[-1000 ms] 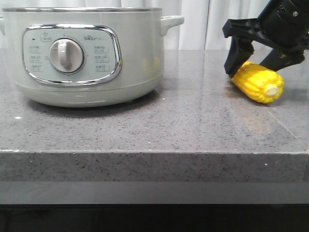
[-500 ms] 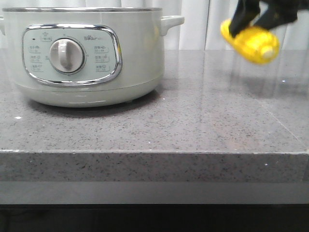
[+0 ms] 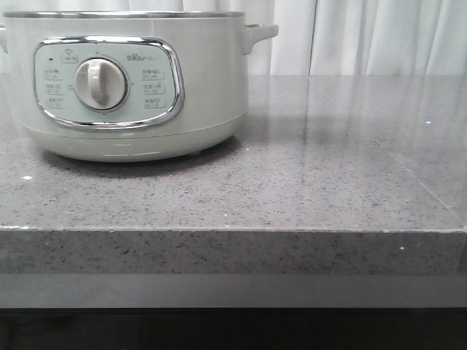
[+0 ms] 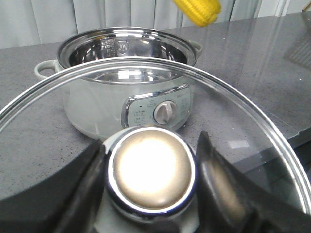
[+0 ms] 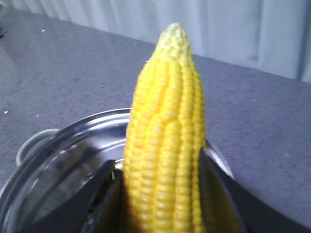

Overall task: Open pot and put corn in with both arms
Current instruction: 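Lift the corn and carry it over the open pot with the right gripper, then lower the corn into the pot and open the right gripper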

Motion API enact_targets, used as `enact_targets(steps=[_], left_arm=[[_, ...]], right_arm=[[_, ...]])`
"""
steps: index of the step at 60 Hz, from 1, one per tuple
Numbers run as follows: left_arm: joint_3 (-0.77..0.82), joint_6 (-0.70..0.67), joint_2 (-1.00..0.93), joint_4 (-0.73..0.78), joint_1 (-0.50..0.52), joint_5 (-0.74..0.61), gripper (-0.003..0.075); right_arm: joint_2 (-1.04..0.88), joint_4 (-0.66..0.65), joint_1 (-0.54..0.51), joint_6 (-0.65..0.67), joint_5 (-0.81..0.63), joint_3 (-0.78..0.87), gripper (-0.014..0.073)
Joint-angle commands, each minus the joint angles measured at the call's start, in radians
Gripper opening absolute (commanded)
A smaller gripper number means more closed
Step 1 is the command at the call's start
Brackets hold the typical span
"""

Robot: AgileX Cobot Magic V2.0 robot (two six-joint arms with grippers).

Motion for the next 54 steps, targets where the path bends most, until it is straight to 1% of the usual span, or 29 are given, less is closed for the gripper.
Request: enact_targets(steps=[1, 6, 12, 16, 19, 25, 27, 30, 36, 54], left_arm=[[-0.033, -0.009, 0.011, -0.029, -0.006, -0.155, 0.0209], [-0.033, -0.009, 0.011, -0.029, -0.006, -0.155, 0.0209], [-0.033, -0.009, 0.011, -0.029, -0.006, -0.155, 0.0209], [-0.033, -0.009, 0.011, -0.029, -0.006, -0.155, 0.0209], [-0.033, -0.009, 0.011, -0.029, -0.006, -0.155, 0.0209], [-0.033, -0.009, 0.011, -0.029, -0.006, -0.155, 0.0209], [-0.033, -0.009, 0.011, -0.029, -0.006, -0.155, 0.0209], [-0.033, -0.009, 0.011, -0.029, -0.006, -0.155, 0.0209], [-0.033, -0.009, 0.011, -0.029, -0.006, -0.155, 0.0209], [-0.033, -0.009, 0.011, -0.029, -0.006, -0.155, 0.0209]], right_arm=[[0.022, 0.009, 0.048, -0.023, -0.081, -0.08, 0.0156], [0.077, 0.009, 0.079, -0.023, -0.072, -0.109, 0.0156], [0.119, 0.009, 0.091, -0.023, -0.053, -0.114, 0.0157], [0.147, 0.009, 0.091, -0.023, -0.04, -0.114, 0.0185], [0.157, 0.009, 0.091, -0.023, -0.029, -0.114, 0.0222], [0.167, 0.009, 0.091, -0.023, -0.001, -0.114, 0.0356], [0.167, 0.009, 0.091, -0.023, 0.006, -0.114, 0.0414], [0.167, 0.009, 0.091, -0.023, 0.007, -0.114, 0.0467], [0.167, 0.009, 0.091, -0.023, 0.005, -0.115, 0.0523], [0.162, 0.009, 0.09, -0.023, 0.007, -0.116, 0.0524]])
